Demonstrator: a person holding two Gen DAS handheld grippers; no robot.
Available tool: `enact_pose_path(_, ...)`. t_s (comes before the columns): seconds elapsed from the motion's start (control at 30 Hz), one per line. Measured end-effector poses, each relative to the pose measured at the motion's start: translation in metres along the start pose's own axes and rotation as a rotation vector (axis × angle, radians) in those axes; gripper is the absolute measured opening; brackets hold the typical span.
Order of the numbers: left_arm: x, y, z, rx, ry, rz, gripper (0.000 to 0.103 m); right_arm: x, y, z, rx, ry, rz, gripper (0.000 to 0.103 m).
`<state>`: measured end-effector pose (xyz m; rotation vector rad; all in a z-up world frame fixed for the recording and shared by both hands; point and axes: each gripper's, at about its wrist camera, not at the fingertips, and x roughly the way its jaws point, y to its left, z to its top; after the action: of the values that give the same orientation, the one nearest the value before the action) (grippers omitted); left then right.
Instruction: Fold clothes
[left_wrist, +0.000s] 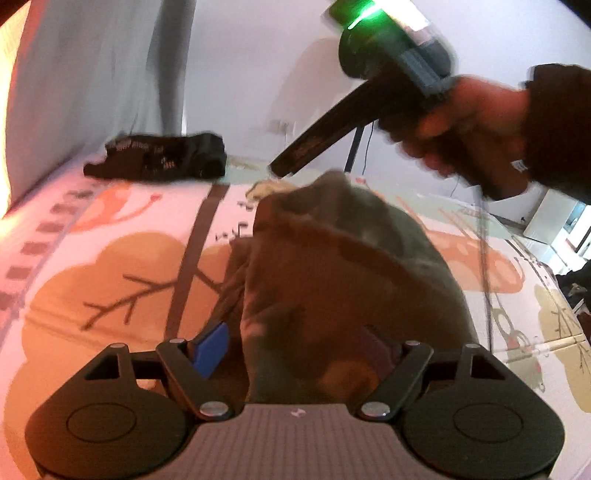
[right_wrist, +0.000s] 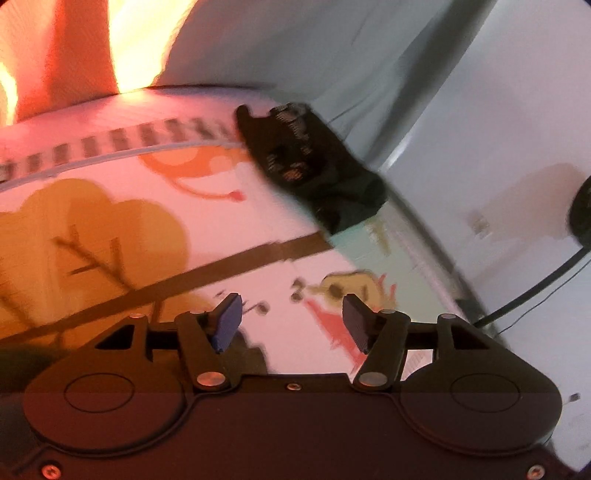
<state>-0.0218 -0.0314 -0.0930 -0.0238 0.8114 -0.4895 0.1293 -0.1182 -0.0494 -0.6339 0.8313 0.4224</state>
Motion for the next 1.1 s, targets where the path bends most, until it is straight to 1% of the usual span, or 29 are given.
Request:
enact_pose_path(0.13,0.016,0.012,-0.001,-0.067,0.049,-0.034,0.082,-0.023,0.001,-0.014,0.002,0.063,0.056,0.059)
enact_pose_path(0.2,0.027,0.018,-0.002,-0.112,0.09,-0.044,0.081,-0.033,0.005,-0.023,0.008,0.09,0.085,0.059)
enact_pose_path(0.27,0.033,0.022,-0.004,-0.144,0.116,-0.063,0.081,-0.039,0.008,-0.035,0.017,0.128,0.098,0.059)
enact_pose_path(0.3,0.036,0.024,-0.005,-0.159,0.13,-0.072,0.076,-0.041,0.01,-0.041,0.021,0.147,0.101,0.059)
enact_pose_path(0.33,0.038,0.025,-0.006,-0.164,0.144,-0.079,0.061,-0.043,0.012,-0.047,0.025,0.162,0.106,0.059)
enact_pose_path(0.37,0.041,0.025,-0.006,-0.168,0.158,-0.085,0.049,-0.045,0.013,-0.054,0.029,0.177,0.111,0.059)
enact_pose_path(0.4,0.043,0.026,-0.007,-0.173,0.171,-0.092,0.032,-0.046,0.016,-0.06,0.028,0.184,0.123,0.058)
enact_pose_path(0.43,0.045,0.027,-0.008,-0.177,0.185,-0.097,0.023,-0.047,0.02,-0.066,0.027,0.191,0.136,0.058)
enact_pose_path(0.47,0.045,0.027,-0.007,-0.171,0.186,-0.088,0.021,-0.048,0.025,-0.07,0.016,0.187,0.149,0.058)
enact_pose_path(0.5,0.043,0.026,-0.007,-0.166,0.186,-0.088,0.015,-0.049,0.03,-0.073,0.005,0.182,0.161,0.057)
enact_pose_path(0.53,0.042,0.026,-0.007,-0.161,0.186,-0.088,0.011,-0.049,0.035,-0.074,-0.002,0.171,0.149,0.057)
enact_pose_path(0.67,0.034,0.023,-0.006,-0.141,0.169,-0.082,0.008,-0.041,0.046,-0.071,0.004,0.147,0.105,0.057)
enact_pose_path(0.77,0.026,0.023,-0.005,-0.141,0.152,-0.082,0.008,-0.032,0.051,-0.066,-0.002,0.162,0.134,0.057)
enact_pose_path(0.83,0.021,0.026,-0.005,-0.154,0.142,-0.091,0.007,-0.036,0.056,-0.061,-0.001,0.145,0.142,0.058)
enact_pose_path(0.93,0.014,0.03,-0.003,-0.167,0.127,-0.103,0.008,-0.05,0.071,-0.058,-0.079,0.106,0.194,0.059)
enact_pose_path(0.97,0.013,0.031,-0.003,-0.171,0.125,-0.104,0.008,-0.049,0.078,-0.058,-0.117,0.13,0.188,0.059)
enact_pose_path(1.03,0.013,0.032,-0.004,-0.176,0.128,-0.107,0.008,-0.038,0.091,-0.062,-0.181,0.199,0.127,0.058)
enact_pose_path(1.07,0.013,0.032,-0.004,-0.178,0.13,-0.109,0.008,-0.031,0.093,-0.065,-0.19,0.222,0.113,0.058)
enact_pose_path(1.1,0.014,0.032,-0.005,-0.178,0.134,-0.112,0.008,-0.026,0.092,-0.065,-0.168,0.242,0.122,0.058)
